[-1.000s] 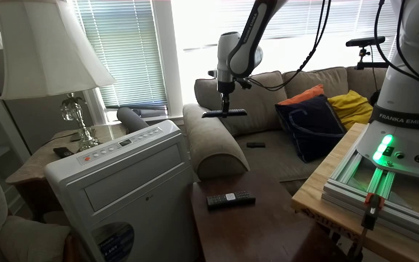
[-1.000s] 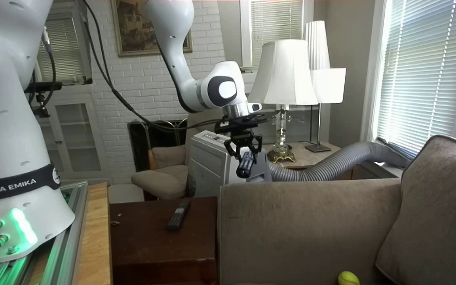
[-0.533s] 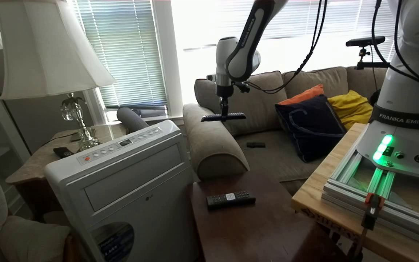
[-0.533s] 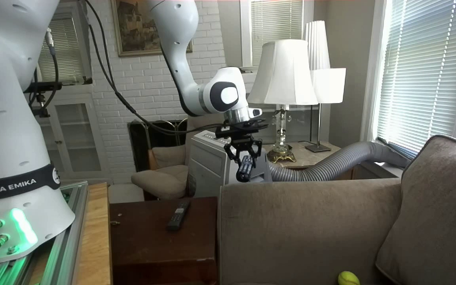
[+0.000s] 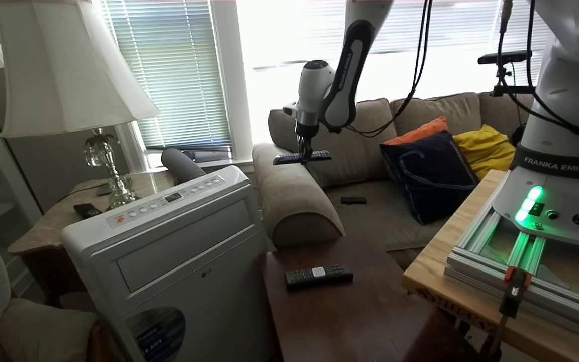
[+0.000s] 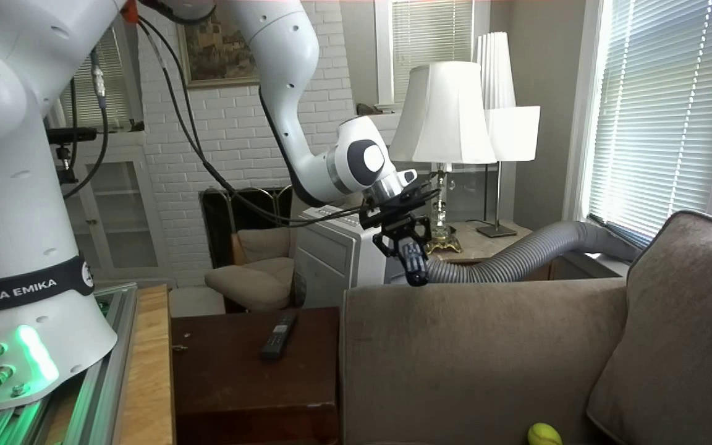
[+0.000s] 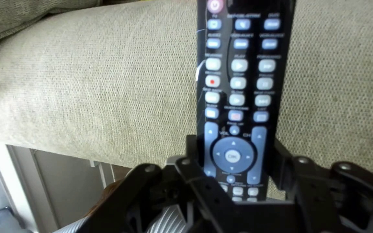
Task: Put the black remote control on the left armrest of the sofa.
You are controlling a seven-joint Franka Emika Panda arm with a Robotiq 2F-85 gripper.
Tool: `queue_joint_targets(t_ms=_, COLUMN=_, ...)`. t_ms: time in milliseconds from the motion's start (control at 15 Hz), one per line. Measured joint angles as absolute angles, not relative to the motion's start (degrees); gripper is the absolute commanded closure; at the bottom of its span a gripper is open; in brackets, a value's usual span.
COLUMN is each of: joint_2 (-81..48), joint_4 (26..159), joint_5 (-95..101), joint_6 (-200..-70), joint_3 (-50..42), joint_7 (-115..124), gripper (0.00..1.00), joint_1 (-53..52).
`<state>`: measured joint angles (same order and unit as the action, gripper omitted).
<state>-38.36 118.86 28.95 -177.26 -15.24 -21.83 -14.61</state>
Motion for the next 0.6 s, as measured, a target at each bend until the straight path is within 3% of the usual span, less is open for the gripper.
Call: queue_joint_targets(t_ms=600, joint_2=-46.87, joint_4=113.97, joint_5=27.78, joint_6=-178.67, joint_3=-17.64, joint_7=-13.43, gripper=0.73, joint_1=-19.54)
